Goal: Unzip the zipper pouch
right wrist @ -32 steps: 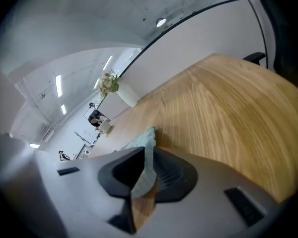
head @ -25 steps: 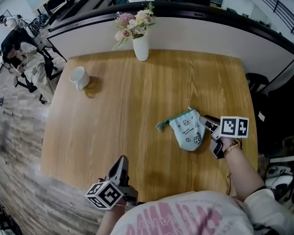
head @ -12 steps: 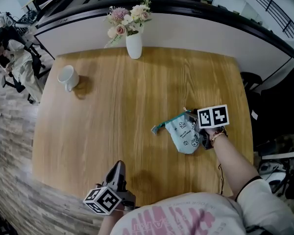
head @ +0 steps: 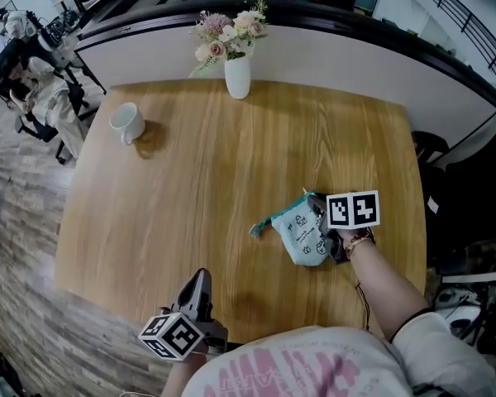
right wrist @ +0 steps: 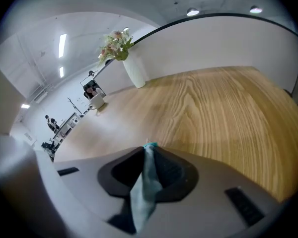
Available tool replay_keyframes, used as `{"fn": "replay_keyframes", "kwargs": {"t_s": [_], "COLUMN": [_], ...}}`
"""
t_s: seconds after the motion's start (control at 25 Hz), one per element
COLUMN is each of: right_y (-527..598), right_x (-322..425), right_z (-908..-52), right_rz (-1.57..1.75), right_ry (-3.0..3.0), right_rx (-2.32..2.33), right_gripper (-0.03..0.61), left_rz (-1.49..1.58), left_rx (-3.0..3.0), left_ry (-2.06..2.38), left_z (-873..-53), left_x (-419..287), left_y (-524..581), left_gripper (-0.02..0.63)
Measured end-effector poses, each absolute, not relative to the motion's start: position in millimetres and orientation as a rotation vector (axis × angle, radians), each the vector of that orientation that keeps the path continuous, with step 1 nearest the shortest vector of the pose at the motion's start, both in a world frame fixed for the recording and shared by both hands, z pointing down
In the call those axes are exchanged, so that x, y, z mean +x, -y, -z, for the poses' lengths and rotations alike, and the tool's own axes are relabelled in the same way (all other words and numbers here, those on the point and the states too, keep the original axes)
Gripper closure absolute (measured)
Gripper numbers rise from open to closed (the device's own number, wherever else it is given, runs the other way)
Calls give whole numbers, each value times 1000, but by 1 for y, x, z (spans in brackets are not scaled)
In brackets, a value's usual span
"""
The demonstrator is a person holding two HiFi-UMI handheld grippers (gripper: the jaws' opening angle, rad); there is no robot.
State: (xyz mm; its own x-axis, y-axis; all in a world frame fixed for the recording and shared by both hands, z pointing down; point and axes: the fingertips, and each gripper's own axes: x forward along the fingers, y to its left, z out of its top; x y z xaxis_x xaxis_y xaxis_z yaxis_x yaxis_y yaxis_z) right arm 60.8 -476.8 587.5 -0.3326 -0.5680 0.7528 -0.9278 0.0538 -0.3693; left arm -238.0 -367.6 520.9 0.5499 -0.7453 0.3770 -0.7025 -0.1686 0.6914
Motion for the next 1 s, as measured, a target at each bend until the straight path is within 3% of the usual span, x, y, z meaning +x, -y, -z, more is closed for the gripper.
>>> {"fn": "replay_keyframes", "kwargs": {"t_s": [0.2,0.64,1.0], "right_y": [444,338,260], "right_x": [32,-2,-20], "right_z": [-574,-535,-449], "right_rz": [-1185,-1158,-903], "right_ry": [2043,2280,2576], "right_rx": [1368,1156,977], "right_gripper": [551,565,571], "left_rz": [79,124,257], "left_rx": [1900,1921,2066], "left_ry": [1217,1207,1122], "left_z": [-508,-495,-441], "left_x": [-226,-160,-112], "left_y": [336,262,209], "left_gripper": [614,614,614]}}
